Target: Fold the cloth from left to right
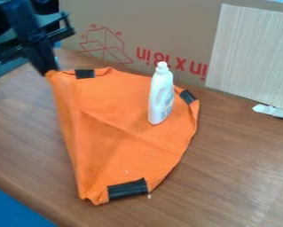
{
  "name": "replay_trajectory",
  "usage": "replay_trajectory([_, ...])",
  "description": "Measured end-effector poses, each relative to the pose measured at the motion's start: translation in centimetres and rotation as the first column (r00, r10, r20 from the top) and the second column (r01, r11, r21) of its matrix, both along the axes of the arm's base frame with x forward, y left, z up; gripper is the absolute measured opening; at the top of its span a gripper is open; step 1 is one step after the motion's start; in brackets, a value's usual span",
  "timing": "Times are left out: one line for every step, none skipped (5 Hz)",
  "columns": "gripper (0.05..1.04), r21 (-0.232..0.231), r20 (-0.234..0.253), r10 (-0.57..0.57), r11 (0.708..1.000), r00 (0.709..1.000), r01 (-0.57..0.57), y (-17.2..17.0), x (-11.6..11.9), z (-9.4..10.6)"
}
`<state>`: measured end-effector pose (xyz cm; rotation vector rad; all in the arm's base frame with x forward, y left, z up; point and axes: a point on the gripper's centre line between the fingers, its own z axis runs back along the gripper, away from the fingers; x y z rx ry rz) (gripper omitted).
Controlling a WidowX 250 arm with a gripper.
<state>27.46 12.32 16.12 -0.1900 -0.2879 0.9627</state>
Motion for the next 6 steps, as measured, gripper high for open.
replay_trajectory([0.059,-0.047,-0.006,0.029,0.998,1.000,-0.030,-2.1,2.2,1.0])
replay_trajectory([0.059,-0.069,-0.003,0.048,0.997,0.999,-0.048,-4.0,4.4,1.8])
replay_trajectory([0.059,-0.083,-0.005,0.059,0.995,0.998,-0.059,-5.2,6.0,2.1])
replay_trajectory([0.059,-0.085,-0.004,0.053,0.995,0.999,-0.053,-7.0,7.8,2.5])
replay_trajectory([0.059,-0.069,0.003,0.030,0.997,1.000,-0.030,-8.7,9.2,2.9])
replay_trajectory([0.059,-0.048,0.006,-0.009,0.999,1.000,0.009,-11.2,11.2,3.1])
